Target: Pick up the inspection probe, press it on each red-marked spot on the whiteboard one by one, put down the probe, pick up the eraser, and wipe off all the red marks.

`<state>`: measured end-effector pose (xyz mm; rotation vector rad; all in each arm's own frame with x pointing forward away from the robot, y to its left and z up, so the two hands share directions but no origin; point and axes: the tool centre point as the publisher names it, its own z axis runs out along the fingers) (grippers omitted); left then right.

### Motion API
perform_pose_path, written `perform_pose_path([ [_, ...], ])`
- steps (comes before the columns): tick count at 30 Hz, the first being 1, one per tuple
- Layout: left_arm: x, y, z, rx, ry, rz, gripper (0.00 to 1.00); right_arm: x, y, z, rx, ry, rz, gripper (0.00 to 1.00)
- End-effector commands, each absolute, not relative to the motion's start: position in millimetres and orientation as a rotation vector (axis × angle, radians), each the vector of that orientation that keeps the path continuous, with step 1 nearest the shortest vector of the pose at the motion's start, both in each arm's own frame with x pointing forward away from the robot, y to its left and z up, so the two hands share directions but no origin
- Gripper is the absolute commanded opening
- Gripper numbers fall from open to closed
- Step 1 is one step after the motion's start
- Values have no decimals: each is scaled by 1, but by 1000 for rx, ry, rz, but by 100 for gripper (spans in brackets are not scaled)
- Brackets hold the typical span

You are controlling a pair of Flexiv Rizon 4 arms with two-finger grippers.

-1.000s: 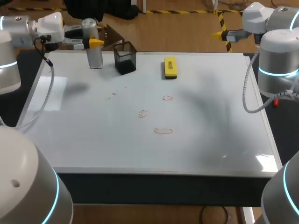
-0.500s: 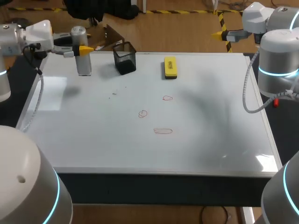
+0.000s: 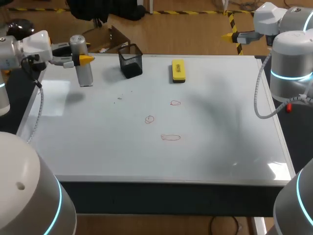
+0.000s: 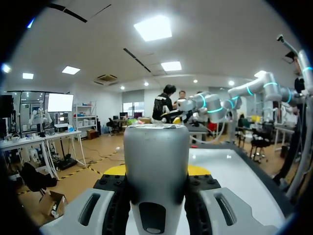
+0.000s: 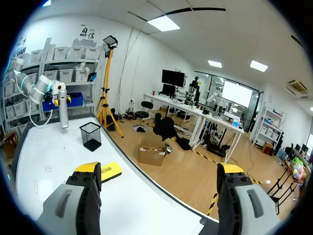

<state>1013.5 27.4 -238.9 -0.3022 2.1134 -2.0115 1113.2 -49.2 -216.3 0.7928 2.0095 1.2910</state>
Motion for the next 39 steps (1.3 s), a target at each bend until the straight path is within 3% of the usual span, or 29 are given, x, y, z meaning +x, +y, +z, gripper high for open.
perform_pose_path([
  [1,1012,27,-238,-303,2110,-2009,0,1114,-49,-216,793,2011,1291,100],
  [12,1012,27,-238,-303,2110,-2009,0,1115,-48,-216,761,2039,1288,100],
  [25,1012,27,-238,-303,2110,-2009,0,1136,43,-219,-13,2510,1461,100],
  [39,1012,27,-238,-303,2110,-2009,0,1152,116,-235,-951,2894,1060,100],
])
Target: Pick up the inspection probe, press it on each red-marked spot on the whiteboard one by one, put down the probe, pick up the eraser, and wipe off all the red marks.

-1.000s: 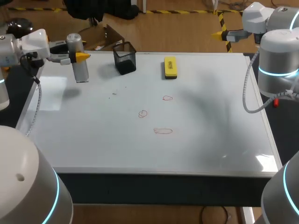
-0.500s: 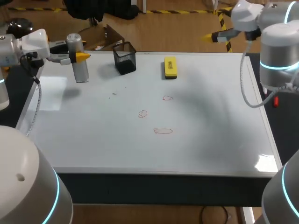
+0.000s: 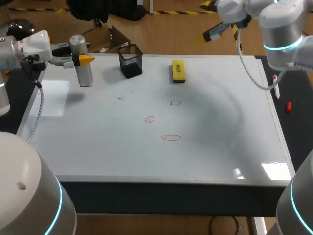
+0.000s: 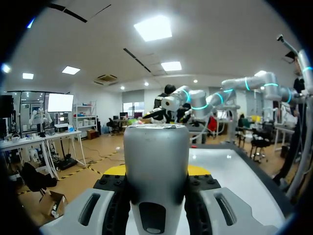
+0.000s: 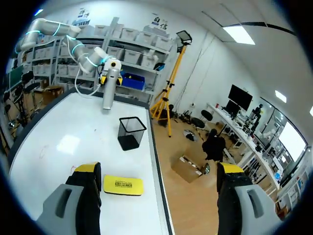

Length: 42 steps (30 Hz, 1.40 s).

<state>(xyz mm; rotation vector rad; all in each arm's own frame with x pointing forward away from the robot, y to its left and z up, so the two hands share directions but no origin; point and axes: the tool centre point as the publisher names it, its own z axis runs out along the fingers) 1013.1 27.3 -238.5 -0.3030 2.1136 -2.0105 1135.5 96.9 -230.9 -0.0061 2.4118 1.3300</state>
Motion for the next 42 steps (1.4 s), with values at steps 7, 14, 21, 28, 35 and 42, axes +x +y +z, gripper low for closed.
perform_pose_path([
  [7,1012,27,-238,-303,2110,-2009,0,1148,138,-254,-1370,2912,751,100],
  [14,1012,27,-238,-303,2110,-2009,0,1141,143,-276,-1792,2806,372,100],
  [21,1012,27,-238,-303,2110,-2009,0,1133,135,-296,-2021,2631,76,100],
  [28,1012,27,-238,-303,2110,-2009,0,1119,123,-316,-2209,2373,-222,100],
  [35,1012,27,-238,-303,2110,-2009,0,1108,120,-329,-2296,2109,-418,100],
  [42,1012,27,-238,-303,2110,-2009,0,1113,117,-331,-2251,1974,-416,100],
])
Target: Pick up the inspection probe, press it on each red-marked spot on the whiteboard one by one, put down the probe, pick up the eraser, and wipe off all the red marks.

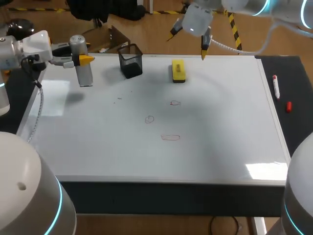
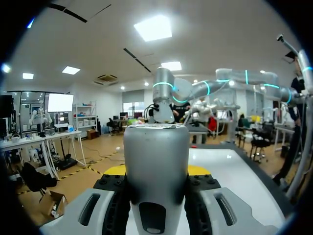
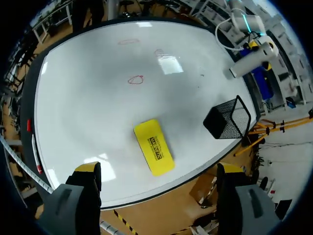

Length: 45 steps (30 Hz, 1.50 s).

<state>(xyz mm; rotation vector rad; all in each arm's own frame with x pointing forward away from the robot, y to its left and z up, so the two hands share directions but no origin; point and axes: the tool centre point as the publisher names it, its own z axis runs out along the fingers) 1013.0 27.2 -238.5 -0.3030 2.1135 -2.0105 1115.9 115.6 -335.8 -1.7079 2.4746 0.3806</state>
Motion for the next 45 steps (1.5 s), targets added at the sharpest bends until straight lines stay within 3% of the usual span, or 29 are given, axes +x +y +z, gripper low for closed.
perform_pose_path([
  [1,1012,27,-238,-303,2110,-2009,0,1114,117,-332,-2246,1959,-405,100],
  [45,1012,27,-238,-303,2110,-2009,0,1107,135,-384,-2270,2036,-10,100],
])
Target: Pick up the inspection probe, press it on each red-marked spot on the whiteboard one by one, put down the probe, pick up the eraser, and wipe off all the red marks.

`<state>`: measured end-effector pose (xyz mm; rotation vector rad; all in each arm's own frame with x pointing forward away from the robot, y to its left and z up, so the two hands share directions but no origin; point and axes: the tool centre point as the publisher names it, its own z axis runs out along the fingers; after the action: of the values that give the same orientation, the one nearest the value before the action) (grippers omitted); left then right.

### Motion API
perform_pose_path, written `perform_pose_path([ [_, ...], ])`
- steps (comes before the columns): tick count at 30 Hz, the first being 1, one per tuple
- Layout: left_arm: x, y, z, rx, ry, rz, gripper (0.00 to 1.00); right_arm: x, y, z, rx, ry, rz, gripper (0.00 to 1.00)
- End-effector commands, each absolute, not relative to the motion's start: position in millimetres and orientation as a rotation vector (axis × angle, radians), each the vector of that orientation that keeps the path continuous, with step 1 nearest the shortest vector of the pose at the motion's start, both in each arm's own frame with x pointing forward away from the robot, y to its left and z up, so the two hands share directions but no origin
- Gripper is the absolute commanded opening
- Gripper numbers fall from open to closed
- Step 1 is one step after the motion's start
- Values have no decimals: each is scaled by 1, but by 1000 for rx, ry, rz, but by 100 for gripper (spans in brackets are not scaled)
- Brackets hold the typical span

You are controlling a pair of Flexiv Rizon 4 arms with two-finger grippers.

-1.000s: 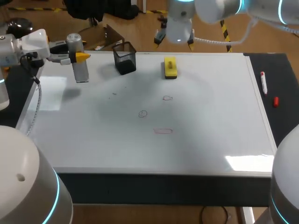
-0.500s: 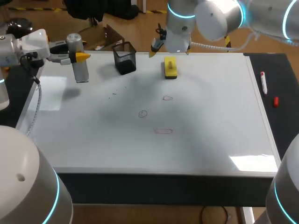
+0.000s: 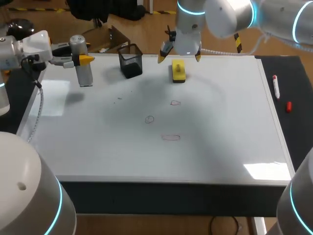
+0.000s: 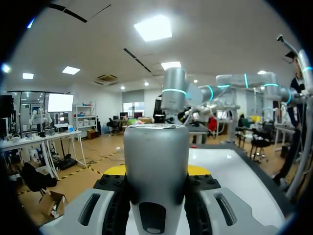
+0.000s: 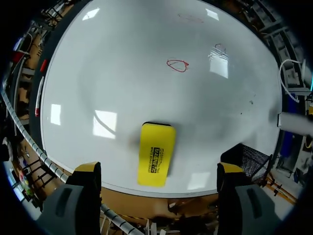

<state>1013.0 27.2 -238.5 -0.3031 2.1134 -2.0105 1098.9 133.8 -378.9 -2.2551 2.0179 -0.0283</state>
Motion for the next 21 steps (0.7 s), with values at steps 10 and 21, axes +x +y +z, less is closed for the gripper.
perform_pose_path([
  [10,1012,27,-238,-303,2110,-2009,0,1106,138,-396,-2280,2056,18,98],
  [21,1012,27,-238,-303,2110,-2009,0,1107,135,-411,-2273,2118,24,91],
])
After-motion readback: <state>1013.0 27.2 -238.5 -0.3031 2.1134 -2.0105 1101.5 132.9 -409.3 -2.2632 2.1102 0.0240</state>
